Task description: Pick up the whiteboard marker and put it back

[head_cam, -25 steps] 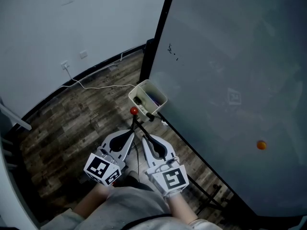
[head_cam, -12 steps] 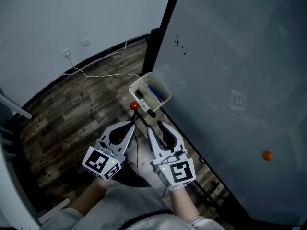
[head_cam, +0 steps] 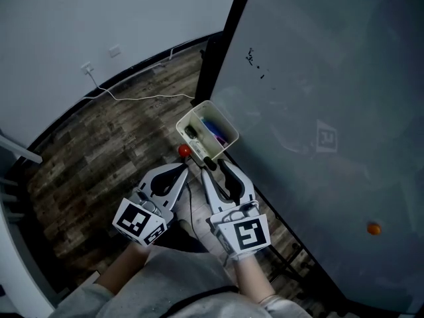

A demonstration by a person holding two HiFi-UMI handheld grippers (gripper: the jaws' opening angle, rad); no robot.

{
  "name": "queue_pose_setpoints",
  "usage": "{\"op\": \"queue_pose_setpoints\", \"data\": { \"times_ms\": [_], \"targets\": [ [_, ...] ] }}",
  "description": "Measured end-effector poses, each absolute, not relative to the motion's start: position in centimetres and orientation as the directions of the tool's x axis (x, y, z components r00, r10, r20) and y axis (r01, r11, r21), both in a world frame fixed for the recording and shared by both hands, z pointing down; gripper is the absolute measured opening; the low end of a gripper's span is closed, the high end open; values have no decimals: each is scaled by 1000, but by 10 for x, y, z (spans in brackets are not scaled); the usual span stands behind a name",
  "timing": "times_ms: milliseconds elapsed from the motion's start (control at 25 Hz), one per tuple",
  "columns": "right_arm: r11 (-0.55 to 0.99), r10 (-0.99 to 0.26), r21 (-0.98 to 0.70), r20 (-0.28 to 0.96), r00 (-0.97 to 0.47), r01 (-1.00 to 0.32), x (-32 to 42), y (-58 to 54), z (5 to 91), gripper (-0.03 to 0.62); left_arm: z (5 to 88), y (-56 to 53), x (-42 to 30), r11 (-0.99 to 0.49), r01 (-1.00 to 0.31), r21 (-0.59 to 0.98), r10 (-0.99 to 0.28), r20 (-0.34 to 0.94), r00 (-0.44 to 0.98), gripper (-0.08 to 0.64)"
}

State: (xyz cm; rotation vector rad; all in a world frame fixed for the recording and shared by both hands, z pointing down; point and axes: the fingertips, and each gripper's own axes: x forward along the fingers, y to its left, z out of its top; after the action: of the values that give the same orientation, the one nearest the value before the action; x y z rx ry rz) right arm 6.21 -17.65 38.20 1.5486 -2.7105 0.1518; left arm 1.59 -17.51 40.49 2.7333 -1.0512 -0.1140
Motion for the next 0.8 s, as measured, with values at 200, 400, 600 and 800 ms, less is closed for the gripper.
{"op": "queue_pose_setpoints", "data": {
  "times_ms": [200, 400, 600, 800],
  "targets": [
    [517, -851, -53, 69, -520, -854, 58, -183, 388, 132, 412, -187, 18, -730, -641, 236, -658, 11, 753, 14],
    [512, -855, -46, 60, -514, -857, 55, -188, 389, 129, 413, -194, 21, -741, -626, 242, -643, 12, 765, 14],
    [494, -867, -32, 59, -495, -869, 58, -191, 390, 103, 415, -200, 21, -744, -620, 249, -637, 16, 770, 14],
    [484, -873, -15, 61, -484, -875, 58, -192, 390, 93, 419, -202, 20, -745, -616, 258, -633, 21, 774, 14]
  ]
}}
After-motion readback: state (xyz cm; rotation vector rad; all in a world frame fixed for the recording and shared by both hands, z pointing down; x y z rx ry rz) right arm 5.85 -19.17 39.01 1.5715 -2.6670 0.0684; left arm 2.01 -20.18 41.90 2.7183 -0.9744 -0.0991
